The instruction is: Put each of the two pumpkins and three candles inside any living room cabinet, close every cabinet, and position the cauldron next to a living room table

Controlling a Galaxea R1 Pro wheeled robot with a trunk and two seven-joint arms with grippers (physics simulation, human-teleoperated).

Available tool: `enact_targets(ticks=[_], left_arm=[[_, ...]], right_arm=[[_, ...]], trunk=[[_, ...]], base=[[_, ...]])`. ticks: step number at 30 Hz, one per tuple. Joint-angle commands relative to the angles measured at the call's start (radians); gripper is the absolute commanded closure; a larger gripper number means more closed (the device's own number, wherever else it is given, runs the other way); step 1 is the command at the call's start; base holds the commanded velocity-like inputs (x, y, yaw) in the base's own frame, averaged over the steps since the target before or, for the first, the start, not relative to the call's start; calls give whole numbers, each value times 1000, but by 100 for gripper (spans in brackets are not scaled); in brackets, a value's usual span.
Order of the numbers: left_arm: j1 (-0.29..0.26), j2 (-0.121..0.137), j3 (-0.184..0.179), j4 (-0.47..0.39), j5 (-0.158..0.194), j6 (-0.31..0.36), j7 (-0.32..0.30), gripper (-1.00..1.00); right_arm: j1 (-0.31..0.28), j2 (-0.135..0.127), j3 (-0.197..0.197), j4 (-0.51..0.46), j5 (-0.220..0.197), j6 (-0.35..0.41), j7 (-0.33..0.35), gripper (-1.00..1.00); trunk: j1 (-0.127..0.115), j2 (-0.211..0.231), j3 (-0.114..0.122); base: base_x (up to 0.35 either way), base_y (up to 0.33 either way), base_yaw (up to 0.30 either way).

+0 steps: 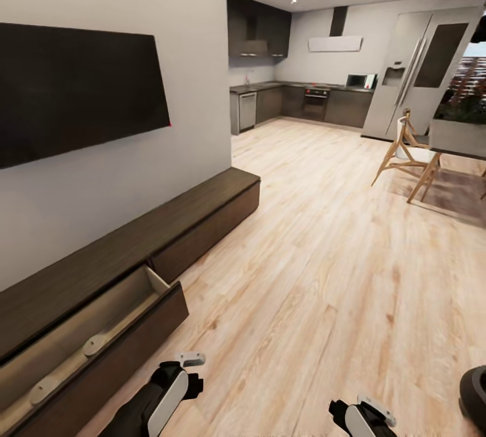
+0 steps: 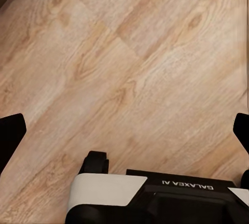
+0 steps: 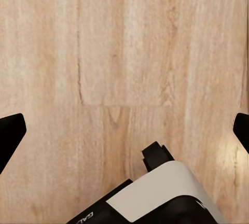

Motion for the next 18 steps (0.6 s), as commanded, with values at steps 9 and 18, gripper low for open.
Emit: enact_targets(ticks=[9, 18], left_arm=[[0, 0, 0, -2, 0, 1, 2, -100], [0, 0, 1, -2, 0, 1, 4, -100]], right_arm=[[0, -14, -1, 15, -2, -3, 10, -100], [-1, -15, -2, 41, -1, -33, 35, -100]], trunk=[[0, 0, -10], [0, 0, -19]], base=[[0, 0, -231], [0, 0, -231]])
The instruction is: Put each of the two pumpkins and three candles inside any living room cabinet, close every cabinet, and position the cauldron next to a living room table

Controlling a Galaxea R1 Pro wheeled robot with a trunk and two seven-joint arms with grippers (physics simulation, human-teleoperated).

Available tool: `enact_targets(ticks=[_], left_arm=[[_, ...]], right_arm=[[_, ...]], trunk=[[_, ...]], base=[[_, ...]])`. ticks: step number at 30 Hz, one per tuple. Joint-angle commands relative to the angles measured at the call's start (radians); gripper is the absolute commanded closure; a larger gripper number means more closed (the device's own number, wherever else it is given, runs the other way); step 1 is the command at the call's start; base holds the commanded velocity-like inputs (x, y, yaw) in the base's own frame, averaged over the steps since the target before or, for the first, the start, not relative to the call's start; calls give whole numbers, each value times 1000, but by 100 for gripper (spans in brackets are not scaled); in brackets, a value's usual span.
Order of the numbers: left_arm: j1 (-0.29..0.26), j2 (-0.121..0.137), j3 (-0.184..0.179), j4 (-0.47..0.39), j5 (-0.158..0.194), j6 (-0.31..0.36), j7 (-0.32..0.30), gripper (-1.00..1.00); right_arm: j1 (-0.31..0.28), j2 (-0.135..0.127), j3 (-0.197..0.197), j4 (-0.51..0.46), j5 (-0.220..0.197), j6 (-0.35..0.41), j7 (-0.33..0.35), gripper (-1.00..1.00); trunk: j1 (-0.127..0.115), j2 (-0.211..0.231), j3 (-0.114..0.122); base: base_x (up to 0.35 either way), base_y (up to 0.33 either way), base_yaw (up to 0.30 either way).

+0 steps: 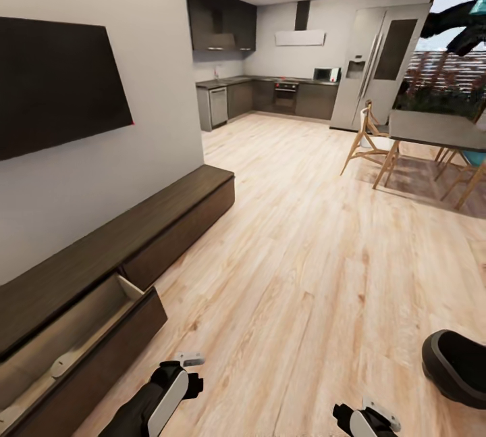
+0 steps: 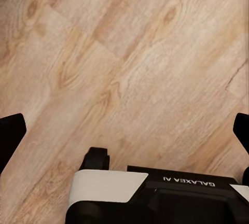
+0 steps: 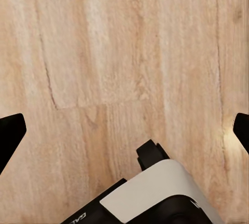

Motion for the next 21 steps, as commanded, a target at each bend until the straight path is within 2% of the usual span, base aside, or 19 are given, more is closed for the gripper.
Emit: enact_targets(ticks=[1, 21], left_arm=[[0, 0, 0, 0, 0, 0, 0, -100], [0, 1, 1, 0, 0, 0, -1, -100]], right_arm=[[0, 0, 0, 0, 0, 0, 0, -100], [0, 0, 0, 2, 0, -3, 1, -100]], trunk=[[0, 0, -1], [0, 0, -22]], base=[[0, 0, -231], [10, 0, -231]])
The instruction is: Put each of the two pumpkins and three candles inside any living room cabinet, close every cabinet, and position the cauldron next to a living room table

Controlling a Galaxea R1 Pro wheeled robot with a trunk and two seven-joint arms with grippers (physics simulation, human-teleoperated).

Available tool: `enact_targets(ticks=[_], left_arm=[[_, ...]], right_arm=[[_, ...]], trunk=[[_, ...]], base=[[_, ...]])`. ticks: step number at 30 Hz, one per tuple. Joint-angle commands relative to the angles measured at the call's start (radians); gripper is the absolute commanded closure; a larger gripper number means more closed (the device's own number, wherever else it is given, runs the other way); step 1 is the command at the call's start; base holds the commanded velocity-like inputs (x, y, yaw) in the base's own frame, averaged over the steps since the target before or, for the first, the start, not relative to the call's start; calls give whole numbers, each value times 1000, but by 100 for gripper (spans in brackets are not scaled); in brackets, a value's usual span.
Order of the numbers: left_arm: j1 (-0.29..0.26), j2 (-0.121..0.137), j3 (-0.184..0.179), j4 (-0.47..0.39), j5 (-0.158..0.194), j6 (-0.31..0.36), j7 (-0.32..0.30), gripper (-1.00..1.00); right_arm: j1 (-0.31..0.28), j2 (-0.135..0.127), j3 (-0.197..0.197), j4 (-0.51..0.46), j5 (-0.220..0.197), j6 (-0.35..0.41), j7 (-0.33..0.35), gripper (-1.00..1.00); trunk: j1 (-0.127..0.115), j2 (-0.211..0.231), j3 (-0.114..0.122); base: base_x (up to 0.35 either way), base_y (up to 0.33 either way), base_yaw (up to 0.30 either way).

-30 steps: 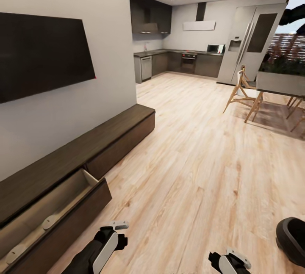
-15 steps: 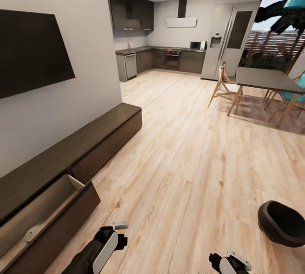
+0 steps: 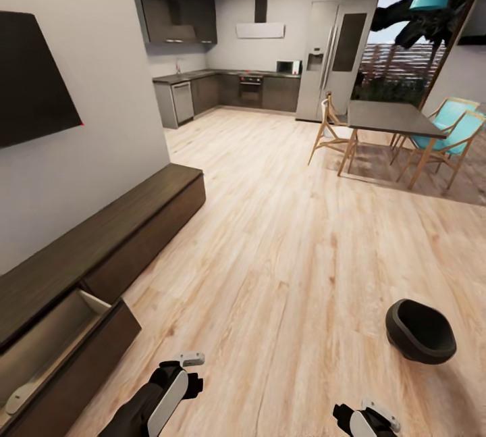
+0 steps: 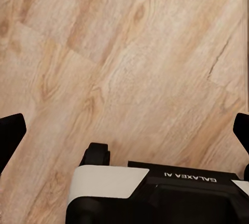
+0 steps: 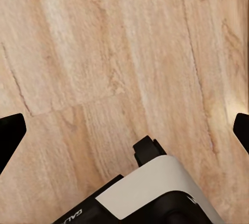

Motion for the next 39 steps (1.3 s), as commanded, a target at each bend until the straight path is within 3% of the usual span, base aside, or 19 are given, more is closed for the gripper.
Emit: enact_targets(ticks=[1, 13, 20, 28, 39], left_arm=[[0, 0, 0, 0, 0, 0, 0, -100], [0, 0, 0, 0, 0, 0, 0, -100], [0, 0, 0, 0, 0, 0, 0, -100], [0, 0, 0, 0, 0, 0, 0, -100], [0, 0, 0, -1, 0, 0, -1, -100]], right_arm=[[0, 0, 0, 0, 0, 0, 0, -100], [0, 0, 0, 0, 0, -3, -1, -100], [0, 1, 0, 0, -1, -64, -1, -100], [0, 1, 0, 0, -1, -70, 0, -100], [0, 0, 0, 0, -1, -72, 5, -100]], trunk=[[0, 0, -1], [0, 0, -15], [0, 0, -18], [0, 0, -18], [0, 0, -18]], base=[[80, 0, -231], [142, 48, -218], [237, 177, -46], [241, 185, -218], [30, 20, -275]])
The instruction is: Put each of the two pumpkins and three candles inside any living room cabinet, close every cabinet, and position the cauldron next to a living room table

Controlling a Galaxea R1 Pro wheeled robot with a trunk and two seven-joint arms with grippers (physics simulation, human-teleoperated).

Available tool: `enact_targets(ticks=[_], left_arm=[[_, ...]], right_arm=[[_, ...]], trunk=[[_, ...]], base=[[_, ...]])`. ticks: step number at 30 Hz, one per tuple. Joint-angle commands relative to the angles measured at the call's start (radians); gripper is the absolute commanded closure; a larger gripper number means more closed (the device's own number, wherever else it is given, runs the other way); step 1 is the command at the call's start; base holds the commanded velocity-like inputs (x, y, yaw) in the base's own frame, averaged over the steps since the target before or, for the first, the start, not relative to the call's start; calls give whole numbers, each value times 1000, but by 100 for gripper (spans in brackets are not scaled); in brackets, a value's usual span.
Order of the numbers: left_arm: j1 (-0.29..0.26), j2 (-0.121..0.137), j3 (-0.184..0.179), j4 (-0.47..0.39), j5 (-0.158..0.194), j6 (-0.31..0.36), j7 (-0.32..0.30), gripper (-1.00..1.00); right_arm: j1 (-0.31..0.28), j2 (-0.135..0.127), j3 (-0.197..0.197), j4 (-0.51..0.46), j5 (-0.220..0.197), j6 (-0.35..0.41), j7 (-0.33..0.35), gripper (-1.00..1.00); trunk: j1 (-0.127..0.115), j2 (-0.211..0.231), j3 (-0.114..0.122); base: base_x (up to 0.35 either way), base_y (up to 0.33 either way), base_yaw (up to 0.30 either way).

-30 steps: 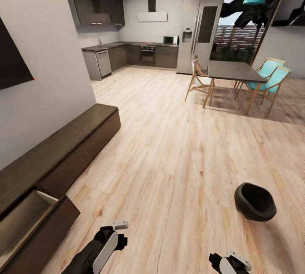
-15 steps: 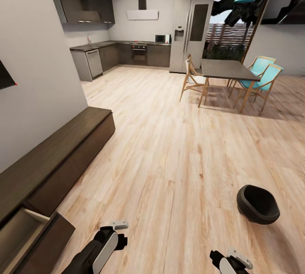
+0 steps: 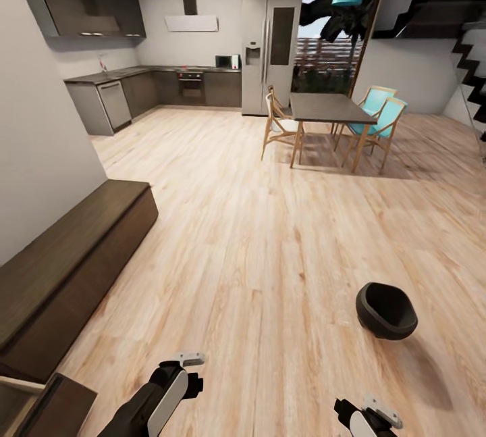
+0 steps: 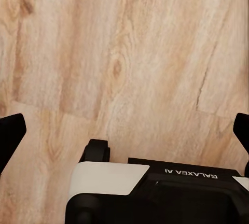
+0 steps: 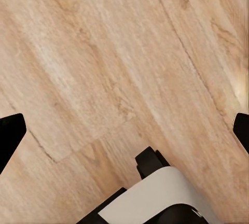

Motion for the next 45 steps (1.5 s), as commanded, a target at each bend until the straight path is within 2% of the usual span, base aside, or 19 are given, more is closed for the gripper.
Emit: enact_targets(ticks=[1, 13, 19, 45], left_arm=[[0, 0, 0, 0, 0, 0, 0, -100], [0, 0, 0, 0, -1, 0, 0, -100], [0, 2, 1, 0, -1, 0, 0, -100], [0, 3, 2, 0, -1, 0, 0, -100]], right_arm=[[0, 0, 0, 1, 0, 0, 0, -100], [0, 0, 0, 2, 0, 0, 0, -100], [-1, 1, 1, 1, 2, -2, 0, -100], [0, 7, 7, -2, 13, -6, 0, -100]], trunk=[[0, 0, 0], [0, 0, 0], [0, 0, 0], [0, 0, 1]], base=[[1, 1, -278], [6, 2, -279], [191, 142, -225], [251, 195, -1]])
